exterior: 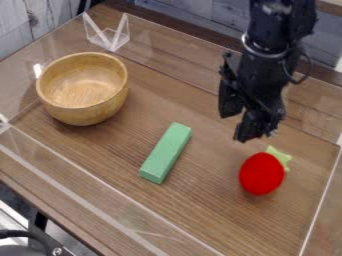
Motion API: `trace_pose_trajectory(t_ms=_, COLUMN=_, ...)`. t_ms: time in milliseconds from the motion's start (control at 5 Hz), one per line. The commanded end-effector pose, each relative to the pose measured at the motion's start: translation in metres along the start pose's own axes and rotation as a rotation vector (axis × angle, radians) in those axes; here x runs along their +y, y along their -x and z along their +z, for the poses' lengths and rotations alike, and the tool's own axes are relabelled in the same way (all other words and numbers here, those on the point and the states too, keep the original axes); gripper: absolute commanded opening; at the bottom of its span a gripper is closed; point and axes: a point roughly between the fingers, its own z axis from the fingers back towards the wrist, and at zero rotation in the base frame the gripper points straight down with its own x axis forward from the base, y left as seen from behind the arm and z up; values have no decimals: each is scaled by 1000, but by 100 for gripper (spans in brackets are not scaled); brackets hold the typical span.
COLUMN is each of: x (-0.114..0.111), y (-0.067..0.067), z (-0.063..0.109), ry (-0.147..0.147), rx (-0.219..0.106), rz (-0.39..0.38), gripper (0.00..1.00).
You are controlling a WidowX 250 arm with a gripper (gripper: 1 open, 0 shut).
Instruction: Move the red object to the left
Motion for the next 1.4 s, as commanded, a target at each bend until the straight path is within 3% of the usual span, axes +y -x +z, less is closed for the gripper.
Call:
trace_pose_trajectory(t_ms=0, x=-6, y=-13, z=-2, ry=-6, rx=-40, rz=-53, gripper=100)
trace_pose_trajectory(t_ms=400, x=-16, y=-26, z=-56, ry=13, rx=-21, rz=-3, gripper=100)
trace_pose_trajectory(t_ms=800, x=-12, y=-19, z=-69, ry=41, rx=-7, rz=-93, gripper=100)
trace_pose_trajectory(t_ms=1000, x=-14, y=-22, z=-71, ry=48, rx=4, rz=-33, gripper=0)
trace_pose_trajectory(t_ms=1200, x=-13, y=-24, z=-71, ry=41, rx=5, rz=36, gripper=0)
